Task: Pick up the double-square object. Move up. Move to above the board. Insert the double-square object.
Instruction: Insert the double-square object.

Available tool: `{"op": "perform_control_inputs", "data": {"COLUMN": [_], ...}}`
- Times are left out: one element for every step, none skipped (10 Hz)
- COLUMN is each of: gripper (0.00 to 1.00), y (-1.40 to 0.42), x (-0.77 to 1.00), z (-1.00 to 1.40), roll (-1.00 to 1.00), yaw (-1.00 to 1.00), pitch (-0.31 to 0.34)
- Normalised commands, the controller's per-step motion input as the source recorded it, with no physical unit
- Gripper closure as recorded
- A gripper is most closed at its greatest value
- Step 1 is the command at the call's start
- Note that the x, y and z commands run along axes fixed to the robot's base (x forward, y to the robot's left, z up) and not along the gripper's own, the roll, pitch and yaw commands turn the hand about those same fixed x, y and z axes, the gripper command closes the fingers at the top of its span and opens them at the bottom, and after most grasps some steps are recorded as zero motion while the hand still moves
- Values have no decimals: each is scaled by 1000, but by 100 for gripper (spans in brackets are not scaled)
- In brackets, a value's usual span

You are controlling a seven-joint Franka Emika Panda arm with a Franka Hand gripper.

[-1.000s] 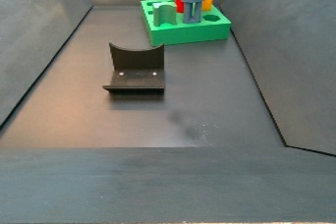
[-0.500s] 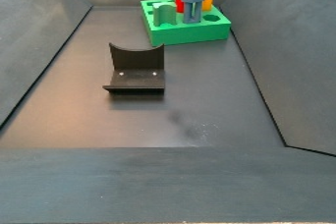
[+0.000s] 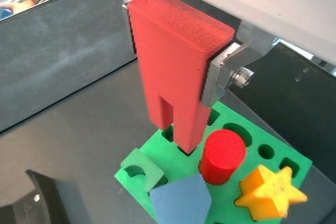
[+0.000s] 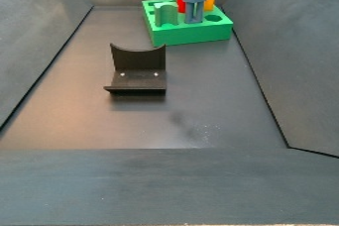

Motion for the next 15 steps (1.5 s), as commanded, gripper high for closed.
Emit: {"op": "perform_control_inputs", "data": {"gripper": [100,100,100,100,100,100,100,100,100,100,100,100,100,100,100], "y": [-220,-206,-203,-154,-106,0,-26,-83,-163,-120,-60,0,0,0,3], "x": [926,911,917,949,734,277,-77,-129,0,3,71,134,71,160,146], "z": [-146,-169,-154,-283,-540,-663,-634,-574,-540,-437,-291,-297,-314,-300,-326], "roll": [256,261,256,204,79,-31,-76,-124,-51,0,0,-23,-53,-99,-74], "yaw": [0,0,0,11,37,146,420,611,577,303,-3,-434,-463,-337,-114], "pitch": [236,250,249,234,124,0,-107,-130,-143,-91,0,0,0,0,-1]}}
